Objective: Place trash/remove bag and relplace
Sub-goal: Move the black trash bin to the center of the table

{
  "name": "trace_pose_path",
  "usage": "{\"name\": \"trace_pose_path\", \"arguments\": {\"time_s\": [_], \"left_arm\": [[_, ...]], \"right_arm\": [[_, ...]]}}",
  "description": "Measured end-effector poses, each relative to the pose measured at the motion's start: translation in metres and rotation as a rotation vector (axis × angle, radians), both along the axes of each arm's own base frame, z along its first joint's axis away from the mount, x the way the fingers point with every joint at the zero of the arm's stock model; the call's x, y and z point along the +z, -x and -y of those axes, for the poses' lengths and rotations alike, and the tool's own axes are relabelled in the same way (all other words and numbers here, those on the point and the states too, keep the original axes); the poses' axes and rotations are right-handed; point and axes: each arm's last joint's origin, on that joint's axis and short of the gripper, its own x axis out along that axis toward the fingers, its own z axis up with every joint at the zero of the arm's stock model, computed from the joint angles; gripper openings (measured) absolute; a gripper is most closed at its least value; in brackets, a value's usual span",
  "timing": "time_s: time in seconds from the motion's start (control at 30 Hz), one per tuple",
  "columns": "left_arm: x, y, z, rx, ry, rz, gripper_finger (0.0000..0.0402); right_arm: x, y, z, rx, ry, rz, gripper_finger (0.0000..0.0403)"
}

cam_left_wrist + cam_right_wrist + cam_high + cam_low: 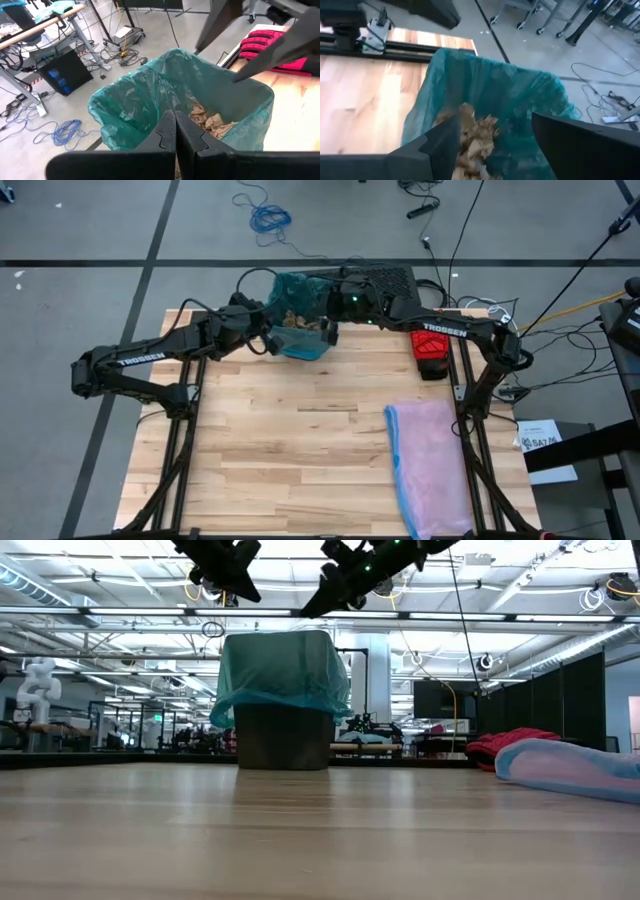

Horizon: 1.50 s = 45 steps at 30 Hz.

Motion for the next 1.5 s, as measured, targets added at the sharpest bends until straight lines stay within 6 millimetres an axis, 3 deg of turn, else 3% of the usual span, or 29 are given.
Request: {"name": "trace_pose_path", "arguments": {"time_s": [0.23, 0.7, 1.1, 1.5], "left_arm": [[0.000, 0.000, 0.000, 0.000, 0.001, 0.002, 0.0000], [0.000, 0.000, 0.000, 0.002, 0.004, 0.006, 0.0000], [0.000, 0.000, 0.000, 0.002, 0.004, 0.006, 0.0000], [0.000, 0.000, 0.000, 0.002, 0.004, 0.007, 0.0000]], "right_arm": [[-0.008, 0.007, -0.016, 0.200, -0.032, -0.153, 0.0238], [-0.019, 0.004, -0.018, 0.208, -0.055, -0.205, 0.0235], [-0.021, 0.003, -0.018, 0.200, -0.075, -0.213, 0.0159], [-0.045, -0.004, -0.018, 0.218, -0.110, -0.321, 0.0105]]}}
